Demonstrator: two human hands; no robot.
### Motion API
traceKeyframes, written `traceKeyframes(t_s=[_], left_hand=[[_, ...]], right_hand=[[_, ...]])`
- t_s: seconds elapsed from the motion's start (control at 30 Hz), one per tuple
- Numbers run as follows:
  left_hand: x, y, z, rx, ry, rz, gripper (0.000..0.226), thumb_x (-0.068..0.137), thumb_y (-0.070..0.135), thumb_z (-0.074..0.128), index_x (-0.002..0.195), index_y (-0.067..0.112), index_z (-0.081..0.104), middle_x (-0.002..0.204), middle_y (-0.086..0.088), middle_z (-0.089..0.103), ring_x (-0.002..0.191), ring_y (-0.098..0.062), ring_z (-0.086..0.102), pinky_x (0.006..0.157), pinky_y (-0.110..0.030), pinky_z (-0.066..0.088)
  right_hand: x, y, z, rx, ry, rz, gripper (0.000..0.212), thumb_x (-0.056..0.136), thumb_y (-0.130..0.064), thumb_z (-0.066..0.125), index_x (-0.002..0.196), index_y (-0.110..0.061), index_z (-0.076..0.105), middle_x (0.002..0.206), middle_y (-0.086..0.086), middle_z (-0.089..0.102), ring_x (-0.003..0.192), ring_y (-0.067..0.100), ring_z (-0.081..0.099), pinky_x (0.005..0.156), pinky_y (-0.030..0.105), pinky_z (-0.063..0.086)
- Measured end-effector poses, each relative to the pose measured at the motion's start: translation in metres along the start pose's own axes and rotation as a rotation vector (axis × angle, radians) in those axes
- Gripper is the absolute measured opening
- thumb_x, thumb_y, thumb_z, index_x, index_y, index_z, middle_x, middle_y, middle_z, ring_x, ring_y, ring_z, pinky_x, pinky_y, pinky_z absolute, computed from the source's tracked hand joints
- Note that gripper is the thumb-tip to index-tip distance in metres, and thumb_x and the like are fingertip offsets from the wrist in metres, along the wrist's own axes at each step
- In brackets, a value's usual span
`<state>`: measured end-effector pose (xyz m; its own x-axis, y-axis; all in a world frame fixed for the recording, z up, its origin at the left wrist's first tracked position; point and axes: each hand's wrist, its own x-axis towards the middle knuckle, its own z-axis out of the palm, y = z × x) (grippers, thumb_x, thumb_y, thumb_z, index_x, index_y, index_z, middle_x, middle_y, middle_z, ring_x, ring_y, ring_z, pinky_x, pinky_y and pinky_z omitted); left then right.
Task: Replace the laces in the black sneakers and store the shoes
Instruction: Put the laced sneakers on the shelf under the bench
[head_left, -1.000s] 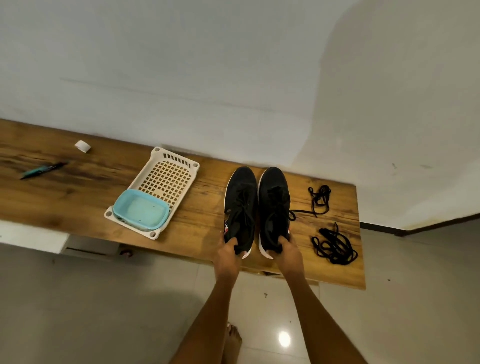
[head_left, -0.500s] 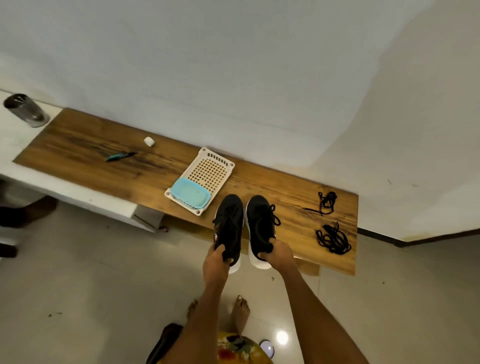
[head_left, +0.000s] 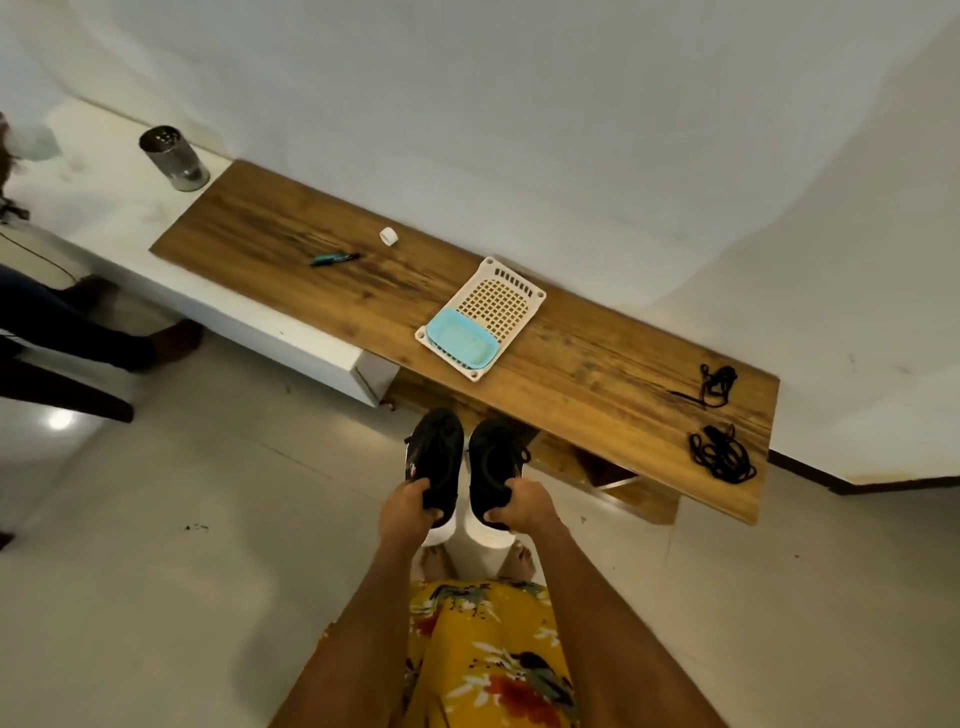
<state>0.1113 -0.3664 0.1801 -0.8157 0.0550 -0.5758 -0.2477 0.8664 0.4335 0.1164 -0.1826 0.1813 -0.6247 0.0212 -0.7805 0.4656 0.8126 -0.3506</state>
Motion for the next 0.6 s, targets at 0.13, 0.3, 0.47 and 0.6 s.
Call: traceKeyframes(t_s=[0.13, 0.3, 0.47, 0.6], left_hand=[[0.008, -0.018, 0.003, -0.007, -0.024, -0.034, 0.051, 0.086, 0.016, 0.062, 0.135, 0.010, 0.048, 0.133, -0.012, 0.053, 0.121, -0.028, 0.050, 0.094, -0.029, 0.039], [0.054, -0.023, 0.021, -0.097, -0.040, -0.074, 0.048, 0.086, 0.013, 0.064, 0.131, 0.008, 0.051, 0.131, -0.013, 0.054, 0.119, -0.029, 0.051, 0.093, -0.031, 0.041], [0.137, -0.043, 0.080, -0.167, 0.005, -0.063, 0.037, 0.082, 0.008, 0.066, 0.118, 0.005, 0.059, 0.123, -0.011, 0.058, 0.110, -0.028, 0.056, 0.082, -0.028, 0.044], [0.211, -0.068, 0.142, -0.169, 0.067, 0.008, 0.036, 0.079, 0.001, 0.066, 0.115, 0.004, 0.061, 0.131, -0.010, 0.055, 0.114, -0.028, 0.056, 0.088, -0.026, 0.045]], right_hand=[[0.010, -0.005, 0.008, -0.038, 0.009, 0.008, 0.069, 0.085, -0.037, 0.066, 0.140, -0.007, 0.039, 0.138, 0.015, 0.048, 0.123, 0.032, 0.048, 0.094, 0.035, 0.042], [0.054, 0.005, 0.023, 0.054, 0.032, 0.064, 0.055, 0.087, -0.034, 0.063, 0.131, -0.004, 0.046, 0.130, 0.016, 0.053, 0.119, 0.031, 0.051, 0.086, 0.033, 0.041], [0.139, 0.027, 0.065, 0.233, 0.174, 0.166, 0.044, 0.088, -0.026, 0.063, 0.124, -0.004, 0.051, 0.127, 0.014, 0.055, 0.116, 0.030, 0.053, 0.088, 0.032, 0.043], [0.225, 0.050, 0.102, 0.300, 0.301, 0.172, 0.044, 0.090, -0.025, 0.061, 0.128, -0.006, 0.050, 0.136, 0.010, 0.051, 0.121, 0.030, 0.051, 0.098, 0.032, 0.043]])
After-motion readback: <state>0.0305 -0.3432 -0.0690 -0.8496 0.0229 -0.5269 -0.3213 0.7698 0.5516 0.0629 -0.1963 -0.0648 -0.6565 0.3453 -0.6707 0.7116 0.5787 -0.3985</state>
